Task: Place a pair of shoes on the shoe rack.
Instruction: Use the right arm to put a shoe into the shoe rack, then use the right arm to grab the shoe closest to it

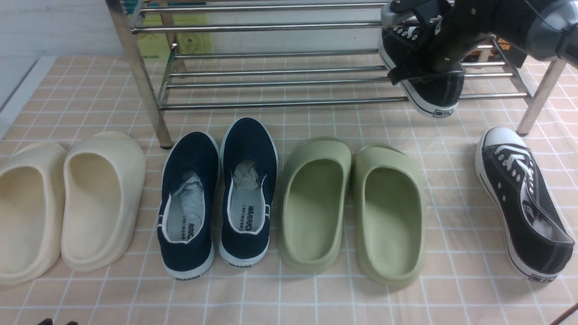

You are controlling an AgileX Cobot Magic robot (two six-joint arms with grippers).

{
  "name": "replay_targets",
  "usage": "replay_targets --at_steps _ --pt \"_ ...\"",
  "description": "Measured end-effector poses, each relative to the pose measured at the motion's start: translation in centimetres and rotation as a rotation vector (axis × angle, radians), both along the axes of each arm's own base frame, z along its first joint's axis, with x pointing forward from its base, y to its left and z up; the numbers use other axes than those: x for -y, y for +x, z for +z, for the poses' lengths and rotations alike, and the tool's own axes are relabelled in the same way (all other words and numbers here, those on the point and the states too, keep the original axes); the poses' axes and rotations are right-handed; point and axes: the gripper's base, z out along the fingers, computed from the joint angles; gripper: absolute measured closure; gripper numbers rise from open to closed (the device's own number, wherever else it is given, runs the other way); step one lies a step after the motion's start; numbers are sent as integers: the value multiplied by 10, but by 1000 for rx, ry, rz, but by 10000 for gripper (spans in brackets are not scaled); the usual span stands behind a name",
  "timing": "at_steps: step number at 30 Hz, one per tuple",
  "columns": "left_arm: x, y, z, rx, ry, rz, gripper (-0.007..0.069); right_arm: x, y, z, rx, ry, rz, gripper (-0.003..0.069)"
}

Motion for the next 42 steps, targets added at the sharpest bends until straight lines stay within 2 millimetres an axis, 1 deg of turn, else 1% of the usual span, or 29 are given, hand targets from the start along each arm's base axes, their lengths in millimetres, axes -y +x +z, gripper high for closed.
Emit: replay_targets --at_steps 5,9,12,14,16,17,18,19,21,23,24,25,27,29,30,31,32,33,36,37,38,39,40,42 --pt "0 0 0 0 0 0 384 -1 4 -7 11 0 2 608" --pt "0 0 0 0 0 0 384 -1 6 -5 32 3 3 520" --pt "0 0 0 0 0 0 384 -1 3 4 47 6 3 421" --pt "0 0 0 0 0 0 384 1 -4 19 49 19 0 351" --pt "0 0 0 0 0 0 384 1 -9 30 52 30 -1 320" --pt "0 0 0 0 0 0 384 3 -18 45 45 40 -2 288" --pt "0 0 0 0 0 0 384 4 -22 51 36 40 -3 281" --pt "0 0 0 0 0 0 384 6 -31 65 31 44 -4 268" --pt "0 0 0 0 0 0 384 9 -46 81 -4 46 -7 264" --pt "0 0 0 0 0 0 384 15 -58 90 -60 43 -22 264" --pt "0 0 0 0 0 0 384 15 -58 91 -59 45 -24 264" --pt "0 0 0 0 0 0 384 22 -64 93 -115 51 -47 265" --pt "0 0 0 0 0 0 384 39 -68 85 -218 62 -107 268" --pt "0 0 0 0 0 0 384 55 -69 72 -281 88 -147 269" --pt "0 0 0 0 0 0 384 62 -71 65 -314 106 -164 269" --pt "0 0 0 0 0 0 384 73 -77 52 -380 136 -185 269" --pt "0 0 0 0 0 0 384 78 -82 45 -414 154 -196 269" --pt "0 0 0 0 0 0 384 81 -89 39 -447 167 -204 269" --pt "0 0 0 0 0 0 384 90 -124 22 -543 174 -228 269" --pt "0 0 0 0 0 0 384 91 -128 25 -537 175 -230 269" --pt "0 0 0 0 0 0 384 93 -137 22 -539 173 -236 269" --pt "0 0 0 0 0 0 384 94 -153 13 -545 169 -246 269" --pt "0 0 0 0 0 0 384 95 -163 8 -527 168 -252 269" --pt "0 0 0 0 0 0 384 97 -170 -6 -500 169 -265 269"
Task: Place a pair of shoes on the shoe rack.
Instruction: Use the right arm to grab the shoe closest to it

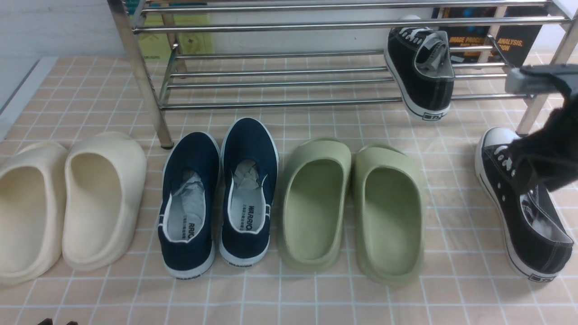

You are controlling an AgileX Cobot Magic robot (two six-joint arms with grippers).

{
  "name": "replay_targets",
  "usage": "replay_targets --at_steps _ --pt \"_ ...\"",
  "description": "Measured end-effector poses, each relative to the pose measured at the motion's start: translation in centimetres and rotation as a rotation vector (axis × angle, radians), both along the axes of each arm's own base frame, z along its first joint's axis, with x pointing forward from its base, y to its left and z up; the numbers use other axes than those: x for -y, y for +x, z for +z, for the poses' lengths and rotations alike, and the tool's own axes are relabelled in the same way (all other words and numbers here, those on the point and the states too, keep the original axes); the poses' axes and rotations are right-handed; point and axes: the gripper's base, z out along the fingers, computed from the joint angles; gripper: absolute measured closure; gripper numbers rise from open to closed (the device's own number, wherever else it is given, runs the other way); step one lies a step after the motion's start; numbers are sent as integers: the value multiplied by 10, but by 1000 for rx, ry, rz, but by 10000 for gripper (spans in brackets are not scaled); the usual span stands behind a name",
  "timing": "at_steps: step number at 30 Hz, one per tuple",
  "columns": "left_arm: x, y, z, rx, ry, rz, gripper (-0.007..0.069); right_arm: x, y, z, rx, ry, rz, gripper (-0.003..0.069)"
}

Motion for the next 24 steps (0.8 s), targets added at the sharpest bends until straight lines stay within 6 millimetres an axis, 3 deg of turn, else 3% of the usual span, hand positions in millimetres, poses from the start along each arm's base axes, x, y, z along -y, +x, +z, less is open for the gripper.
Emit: replay_targets --at_steps 4,8,12,13,15,19,23,24 --pt "0 0 0 0 0 0 384 2 -6 -27 14 -15 -16 281" --pt "0 0 0 0 0 0 384 3 -7 -51 9 -29 -23 341" --pt "0 0 0 0 0 0 384 4 -2 -62 9 -34 -26 526" --pt "0 0 0 0 0 0 384 4 -2 -61 5 -33 -24 599" --pt "0 0 0 0 0 0 384 3 -2 -57 6 -33 -20 657" --pt "0 0 0 0 0 0 384 4 -3 -42 1 -41 -6 664" --pt "0 0 0 0 0 0 384 2 -7 -2 46 -12 -3 660" --pt "0 0 0 0 0 0 384 1 -7 -1 52 -10 -3 660"
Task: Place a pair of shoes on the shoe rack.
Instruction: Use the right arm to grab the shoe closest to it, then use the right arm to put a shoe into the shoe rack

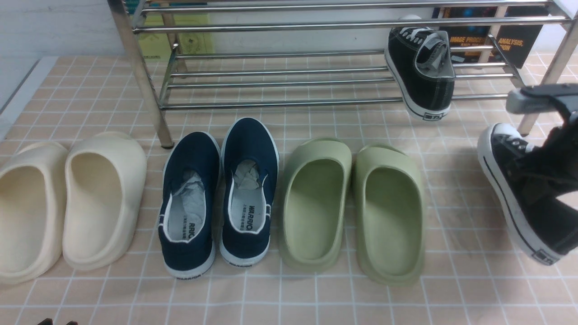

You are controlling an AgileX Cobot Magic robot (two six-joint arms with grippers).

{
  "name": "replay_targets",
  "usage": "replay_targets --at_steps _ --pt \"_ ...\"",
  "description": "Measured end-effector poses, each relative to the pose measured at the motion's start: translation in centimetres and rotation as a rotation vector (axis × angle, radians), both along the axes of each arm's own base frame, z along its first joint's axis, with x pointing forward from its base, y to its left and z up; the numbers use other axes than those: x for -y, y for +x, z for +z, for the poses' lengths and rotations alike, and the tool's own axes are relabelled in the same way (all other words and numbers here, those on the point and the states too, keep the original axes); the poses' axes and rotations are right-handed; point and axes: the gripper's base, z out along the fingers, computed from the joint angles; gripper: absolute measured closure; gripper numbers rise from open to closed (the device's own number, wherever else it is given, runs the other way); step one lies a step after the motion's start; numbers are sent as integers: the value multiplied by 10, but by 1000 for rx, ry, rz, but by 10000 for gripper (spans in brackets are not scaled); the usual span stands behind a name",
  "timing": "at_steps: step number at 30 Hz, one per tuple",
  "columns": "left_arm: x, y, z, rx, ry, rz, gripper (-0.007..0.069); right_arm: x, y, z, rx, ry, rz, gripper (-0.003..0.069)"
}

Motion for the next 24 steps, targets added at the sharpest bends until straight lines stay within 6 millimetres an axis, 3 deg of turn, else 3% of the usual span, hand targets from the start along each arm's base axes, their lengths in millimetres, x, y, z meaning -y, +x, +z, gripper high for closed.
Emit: replay_targets --at_steps 2,8,24 --pt "0 0 0 0 0 0 384 -1 4 19 58 8 0 659" --pt "0 0 0 0 0 0 384 1 22 36 193 -12 -1 656" --pt "0 0 0 0 0 0 384 -1 133 24 320 -110 140 653"
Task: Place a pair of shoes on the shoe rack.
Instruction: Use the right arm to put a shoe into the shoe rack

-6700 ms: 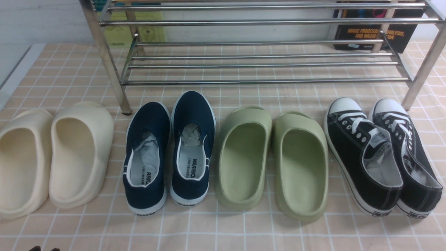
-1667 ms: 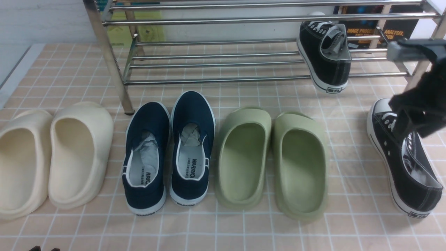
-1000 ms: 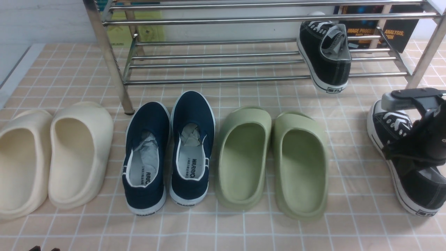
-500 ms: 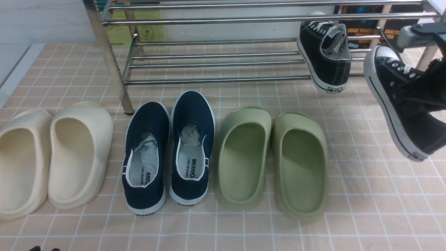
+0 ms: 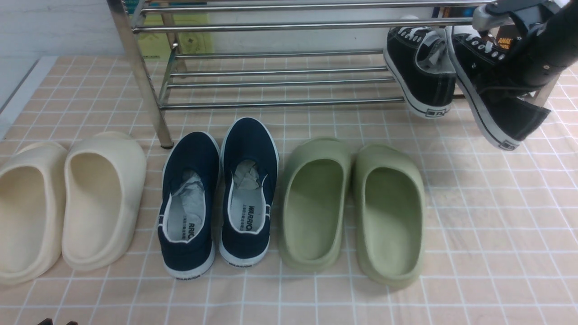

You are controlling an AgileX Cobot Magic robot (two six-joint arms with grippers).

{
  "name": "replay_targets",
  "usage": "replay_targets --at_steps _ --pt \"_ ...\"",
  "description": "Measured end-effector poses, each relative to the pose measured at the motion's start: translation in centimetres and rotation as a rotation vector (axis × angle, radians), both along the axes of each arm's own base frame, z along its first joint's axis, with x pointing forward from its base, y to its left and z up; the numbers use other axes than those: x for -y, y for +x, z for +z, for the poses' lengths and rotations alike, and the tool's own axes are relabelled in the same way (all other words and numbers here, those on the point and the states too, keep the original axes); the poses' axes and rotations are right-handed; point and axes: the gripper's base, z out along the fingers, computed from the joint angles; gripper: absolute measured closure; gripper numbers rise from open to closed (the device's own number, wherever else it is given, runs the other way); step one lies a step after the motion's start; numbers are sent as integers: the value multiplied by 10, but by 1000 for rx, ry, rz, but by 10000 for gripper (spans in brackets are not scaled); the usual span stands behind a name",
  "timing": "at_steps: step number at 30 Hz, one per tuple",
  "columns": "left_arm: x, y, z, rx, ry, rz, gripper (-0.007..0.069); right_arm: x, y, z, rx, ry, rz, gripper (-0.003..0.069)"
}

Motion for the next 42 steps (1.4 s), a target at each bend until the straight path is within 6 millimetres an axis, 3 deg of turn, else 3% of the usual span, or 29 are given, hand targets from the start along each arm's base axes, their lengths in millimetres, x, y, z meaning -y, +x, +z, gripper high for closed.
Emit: replay_targets --at_steps 10,21,24,26,30,34,36,42 --pt "0 0 0 0 0 0 384 0 47 -6 53 -33 10 653" --pt "0 0 0 0 0 0 384 -2 59 -15 62 -79 46 636" --pt "0 0 0 0 0 0 384 0 60 -13 82 -113 56 578" --pt "0 0 0 0 0 0 384 3 60 -11 90 -108 47 480" --pt "0 0 0 0 0 0 384 1 53 -4 54 -41 3 329" --pt "0 0 0 0 0 0 384 -2 38 14 -7 45 -52 286" --pt "0 0 0 0 0 0 384 -4 31 24 -25 74 -62 295" --pt "0 0 0 0 0 0 384 -15 -18 93 -34 209 13 491"
